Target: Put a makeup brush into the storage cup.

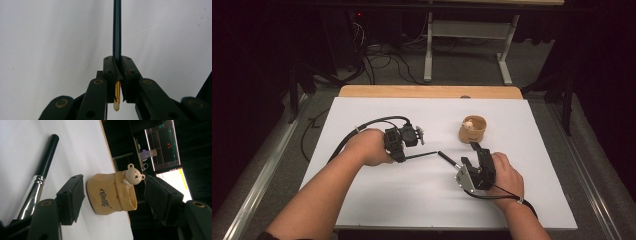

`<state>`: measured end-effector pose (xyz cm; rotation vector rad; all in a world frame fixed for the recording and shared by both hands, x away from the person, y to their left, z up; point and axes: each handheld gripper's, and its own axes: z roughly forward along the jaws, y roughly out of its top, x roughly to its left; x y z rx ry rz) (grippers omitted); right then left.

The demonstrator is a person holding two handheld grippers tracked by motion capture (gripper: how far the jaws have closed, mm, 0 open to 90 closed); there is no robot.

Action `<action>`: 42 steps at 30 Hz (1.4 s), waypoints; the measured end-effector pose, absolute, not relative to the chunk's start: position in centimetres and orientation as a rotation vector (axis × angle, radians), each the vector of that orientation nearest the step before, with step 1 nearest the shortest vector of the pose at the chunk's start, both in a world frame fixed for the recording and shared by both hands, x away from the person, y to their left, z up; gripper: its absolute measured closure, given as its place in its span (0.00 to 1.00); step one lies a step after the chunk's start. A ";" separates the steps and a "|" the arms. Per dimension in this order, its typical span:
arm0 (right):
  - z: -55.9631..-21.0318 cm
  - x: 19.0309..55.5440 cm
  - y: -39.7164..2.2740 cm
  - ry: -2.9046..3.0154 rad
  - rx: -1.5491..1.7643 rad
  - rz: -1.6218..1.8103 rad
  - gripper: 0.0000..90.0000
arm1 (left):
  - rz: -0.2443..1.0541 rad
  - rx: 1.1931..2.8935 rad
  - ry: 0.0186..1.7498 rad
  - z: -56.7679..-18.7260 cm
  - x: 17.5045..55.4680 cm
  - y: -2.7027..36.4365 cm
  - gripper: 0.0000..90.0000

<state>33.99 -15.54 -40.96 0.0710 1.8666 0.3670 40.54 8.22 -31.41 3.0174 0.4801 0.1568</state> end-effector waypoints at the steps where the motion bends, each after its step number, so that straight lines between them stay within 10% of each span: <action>1: -41.0 33.8 -15.4 1.863 0.084 0.368 0.40 | 0.151 3.020 0.469 -31.5 40.5 8.1 0.92; 42: -41.9 33.0 -9.8 1.892 -0.220 0.366 0.70 | 0.113 3.006 0.420 -31.4 40.5 7.1 0.92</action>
